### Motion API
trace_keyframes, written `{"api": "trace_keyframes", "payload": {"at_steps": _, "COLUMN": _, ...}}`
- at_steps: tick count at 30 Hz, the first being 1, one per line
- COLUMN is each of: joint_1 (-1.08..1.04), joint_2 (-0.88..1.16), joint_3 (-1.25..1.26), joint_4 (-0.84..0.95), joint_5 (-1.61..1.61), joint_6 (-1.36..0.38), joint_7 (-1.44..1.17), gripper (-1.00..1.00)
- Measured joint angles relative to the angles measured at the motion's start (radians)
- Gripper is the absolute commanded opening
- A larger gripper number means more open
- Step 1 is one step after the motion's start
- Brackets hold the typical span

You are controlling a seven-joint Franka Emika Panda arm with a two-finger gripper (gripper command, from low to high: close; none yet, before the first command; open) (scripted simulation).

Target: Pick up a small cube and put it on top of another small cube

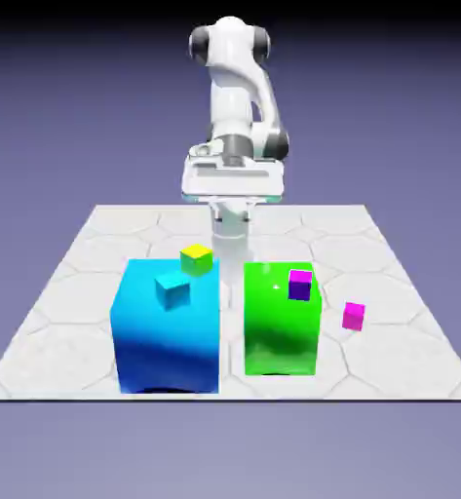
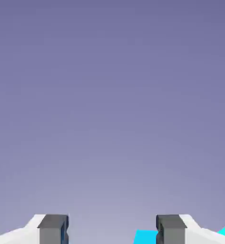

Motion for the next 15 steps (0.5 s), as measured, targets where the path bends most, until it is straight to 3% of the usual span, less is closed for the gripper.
{"api": "trace_keyframes", "payload": {"at_steps": 15, "joint_1": -0.095, "joint_2": -0.203, "joint_3": 0.544, "joint_4": 0.057, "joint_5": 0.218, "joint_6": -0.101, "joint_7": 0.362, "gripper": 0.00}}
